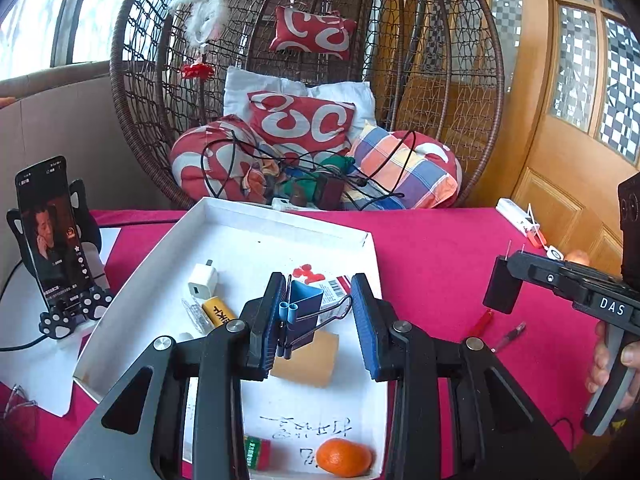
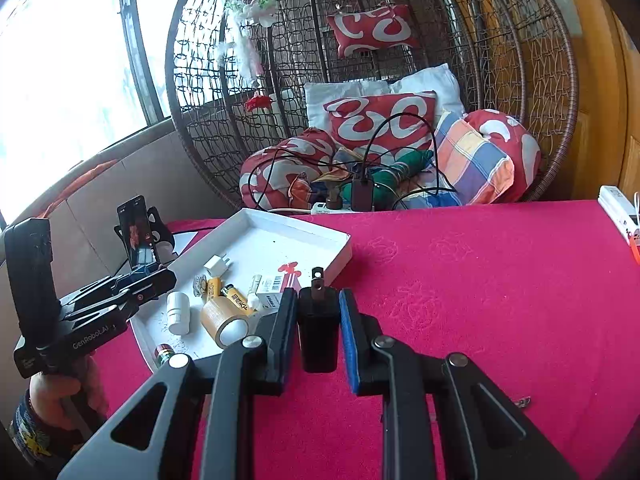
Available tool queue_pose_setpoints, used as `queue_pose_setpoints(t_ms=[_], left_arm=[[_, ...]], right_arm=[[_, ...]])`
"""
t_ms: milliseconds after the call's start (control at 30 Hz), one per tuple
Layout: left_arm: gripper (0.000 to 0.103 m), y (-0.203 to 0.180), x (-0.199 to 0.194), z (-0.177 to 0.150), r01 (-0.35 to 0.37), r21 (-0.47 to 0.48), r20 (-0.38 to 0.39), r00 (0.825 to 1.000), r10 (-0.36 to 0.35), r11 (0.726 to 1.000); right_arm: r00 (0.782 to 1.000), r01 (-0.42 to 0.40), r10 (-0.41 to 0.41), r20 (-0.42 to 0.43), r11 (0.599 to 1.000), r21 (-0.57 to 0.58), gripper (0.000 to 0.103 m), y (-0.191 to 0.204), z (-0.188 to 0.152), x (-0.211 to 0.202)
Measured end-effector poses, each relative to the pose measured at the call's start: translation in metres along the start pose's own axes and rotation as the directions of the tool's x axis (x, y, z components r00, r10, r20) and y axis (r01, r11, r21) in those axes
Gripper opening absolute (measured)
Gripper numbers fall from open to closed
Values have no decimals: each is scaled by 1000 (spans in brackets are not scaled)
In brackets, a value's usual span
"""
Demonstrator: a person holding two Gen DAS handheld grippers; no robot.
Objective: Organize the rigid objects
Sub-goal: 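Carry the charger and binder clip into the white tray and open both tools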
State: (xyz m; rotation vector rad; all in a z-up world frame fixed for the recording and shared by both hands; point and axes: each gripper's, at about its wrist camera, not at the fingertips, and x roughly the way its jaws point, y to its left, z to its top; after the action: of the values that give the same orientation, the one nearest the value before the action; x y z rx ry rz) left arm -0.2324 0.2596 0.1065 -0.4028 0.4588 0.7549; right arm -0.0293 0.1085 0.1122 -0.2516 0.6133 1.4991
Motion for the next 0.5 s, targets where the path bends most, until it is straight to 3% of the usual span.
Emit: queue_pose_setpoints(t_ms=[200,300,500], left_arm=[[33,24,33,9,-34,-75,-38,999,32,997],[33,37,47,12,-17,-129,-61,998,9,992],[33,56,56,13,-30,-197,-73,997,16,980]], right_arm=[[998,-44,43,-44,999,-22,20,22,12,35],[996,-53,50,-68,998,-44,20,35,17,56],[996,-27,18,-84,994,-106,20,59,18,94]])
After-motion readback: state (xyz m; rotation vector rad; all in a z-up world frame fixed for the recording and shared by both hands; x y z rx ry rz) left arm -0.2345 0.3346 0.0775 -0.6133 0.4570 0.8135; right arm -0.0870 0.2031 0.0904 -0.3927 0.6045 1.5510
